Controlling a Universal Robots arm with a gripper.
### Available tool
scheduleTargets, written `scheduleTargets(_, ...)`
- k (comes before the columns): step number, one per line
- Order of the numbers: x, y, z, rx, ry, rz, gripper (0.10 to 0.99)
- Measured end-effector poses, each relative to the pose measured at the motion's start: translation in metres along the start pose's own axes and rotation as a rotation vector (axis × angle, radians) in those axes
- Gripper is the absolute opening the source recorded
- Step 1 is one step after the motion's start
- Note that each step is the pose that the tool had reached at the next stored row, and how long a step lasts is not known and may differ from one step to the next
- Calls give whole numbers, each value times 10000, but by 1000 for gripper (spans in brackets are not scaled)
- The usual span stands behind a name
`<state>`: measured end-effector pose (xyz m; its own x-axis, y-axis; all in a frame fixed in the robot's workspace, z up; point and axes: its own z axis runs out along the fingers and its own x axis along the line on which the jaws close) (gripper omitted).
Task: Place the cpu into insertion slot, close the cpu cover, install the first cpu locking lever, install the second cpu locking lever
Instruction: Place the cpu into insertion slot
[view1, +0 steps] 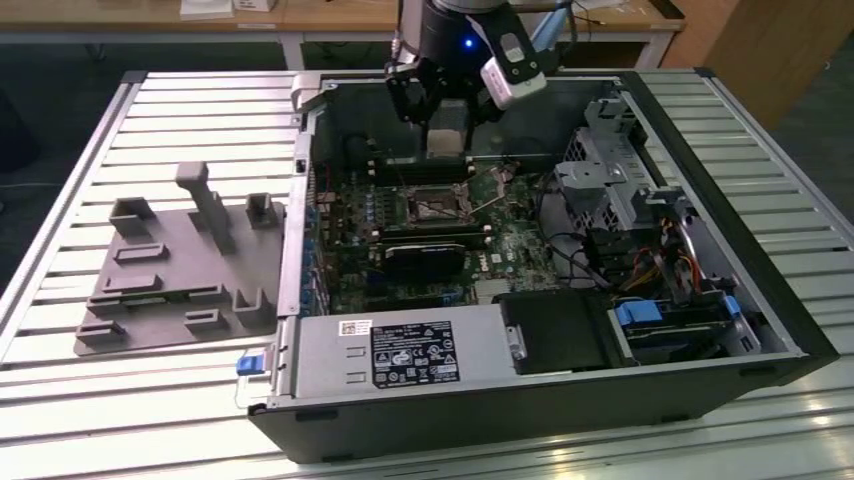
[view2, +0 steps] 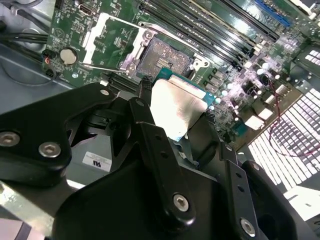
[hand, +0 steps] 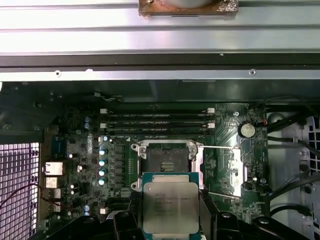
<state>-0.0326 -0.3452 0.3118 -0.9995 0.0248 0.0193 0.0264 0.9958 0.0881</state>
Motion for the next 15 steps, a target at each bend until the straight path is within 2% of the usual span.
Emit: scheduleTargets(15, -4, 4, 274, 4, 0, 0, 537)
